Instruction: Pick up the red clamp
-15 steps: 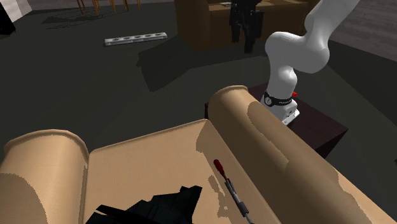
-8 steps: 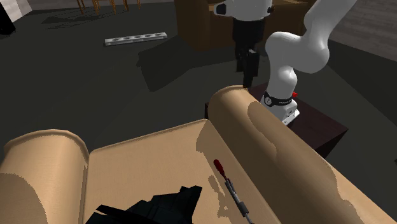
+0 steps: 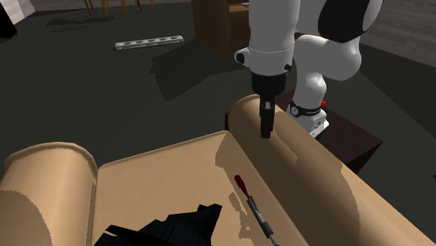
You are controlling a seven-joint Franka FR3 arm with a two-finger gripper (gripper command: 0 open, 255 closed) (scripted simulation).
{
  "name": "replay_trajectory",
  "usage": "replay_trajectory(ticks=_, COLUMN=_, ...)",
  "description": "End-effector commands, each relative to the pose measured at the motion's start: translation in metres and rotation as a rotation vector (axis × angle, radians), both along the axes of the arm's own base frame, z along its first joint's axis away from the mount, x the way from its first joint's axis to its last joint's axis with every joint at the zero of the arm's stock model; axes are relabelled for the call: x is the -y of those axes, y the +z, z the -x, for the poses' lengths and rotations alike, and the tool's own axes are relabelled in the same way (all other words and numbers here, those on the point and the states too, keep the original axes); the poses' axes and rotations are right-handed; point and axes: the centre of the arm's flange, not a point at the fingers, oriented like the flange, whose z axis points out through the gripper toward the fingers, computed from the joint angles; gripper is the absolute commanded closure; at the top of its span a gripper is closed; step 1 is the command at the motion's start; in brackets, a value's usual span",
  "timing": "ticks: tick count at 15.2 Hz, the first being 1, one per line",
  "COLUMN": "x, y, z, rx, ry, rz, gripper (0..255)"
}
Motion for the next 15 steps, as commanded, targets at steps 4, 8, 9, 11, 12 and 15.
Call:
replay_trajectory(ticks=4, x=-0.027, y=-0.057, z=-0.029, rx=-0.024, ry=-0.138, rz=-0.002, gripper=0)
replay_trajectory(ticks=8, x=-0.046, y=-0.101, z=-0.052, rx=-0.045, ry=-0.246, rz=-0.002, gripper=0)
replay_trajectory(ticks=9, x=-0.05, y=-0.112, z=-0.058, rx=-0.05, ry=-0.273, rz=-0.002, gripper=0)
replay_trajectory(ticks=11, x=-0.059, y=-0.134, z=-0.071, rx=-0.06, ry=-0.327, rz=-0.002, gripper=0)
replay_trajectory(ticks=12, x=-0.063, y=-0.145, z=-0.077, rx=-0.065, ry=-0.354, rz=-0.003, gripper=0)
replay_trajectory(ticks=15, x=-0.068, y=-0.166, z=-0.086, rx=-0.072, ry=-0.394, rz=-0.003, gripper=0)
